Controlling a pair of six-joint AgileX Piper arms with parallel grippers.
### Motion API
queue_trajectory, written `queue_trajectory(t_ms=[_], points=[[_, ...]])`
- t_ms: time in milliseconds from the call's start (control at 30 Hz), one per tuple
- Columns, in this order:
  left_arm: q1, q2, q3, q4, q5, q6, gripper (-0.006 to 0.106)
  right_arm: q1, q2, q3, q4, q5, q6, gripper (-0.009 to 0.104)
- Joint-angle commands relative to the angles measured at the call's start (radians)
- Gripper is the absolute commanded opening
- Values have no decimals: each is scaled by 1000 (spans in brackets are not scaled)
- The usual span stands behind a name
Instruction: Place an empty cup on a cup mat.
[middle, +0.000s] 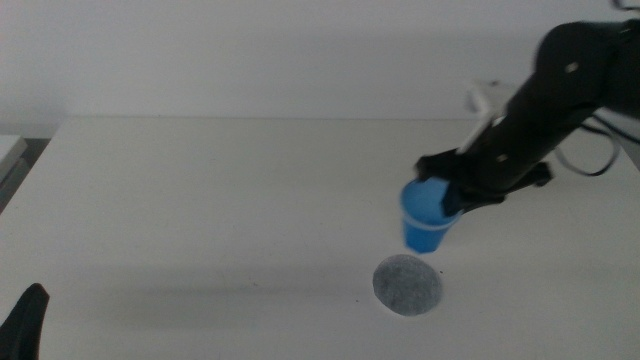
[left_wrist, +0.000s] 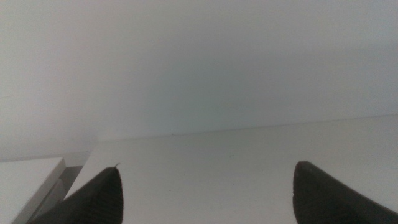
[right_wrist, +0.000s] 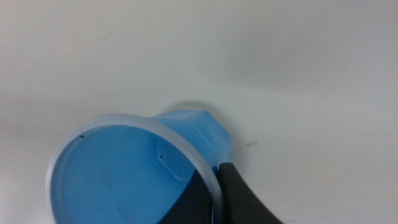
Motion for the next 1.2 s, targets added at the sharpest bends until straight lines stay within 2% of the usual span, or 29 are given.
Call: queue_trajectory(t_ms=[0,167,267,667,800,867,900,1033,1167], points=[[0,-4,0,-7,-12,-3,94,50,16,4,-14,-3,10,-2],[0,-4,0,-7,-12,-3,94,107,79,4,-71,9,65,-2],[0,-4,0,-7,-12,-3,94,109,99,4,-60,13,66,-2],[0,-4,0,-7,-12,-3,94,109,128,4,-84,26,76,-2],[0,-4,0,-7,-12,-3,94,109,126,4,-105,60,76,3],[0,-4,0,-7,-12,-3,94,109,126,4,-105,68,76,10],[0,-4,0,-7,-12,-3,94,109,124,4,-105,72,76,22],[0,-4,0,-7,-12,-3,94,109,106,4,-110,79,73,52],[0,-4,0,-7,-12,-3,94,107,13,2,-119,83,42,74]])
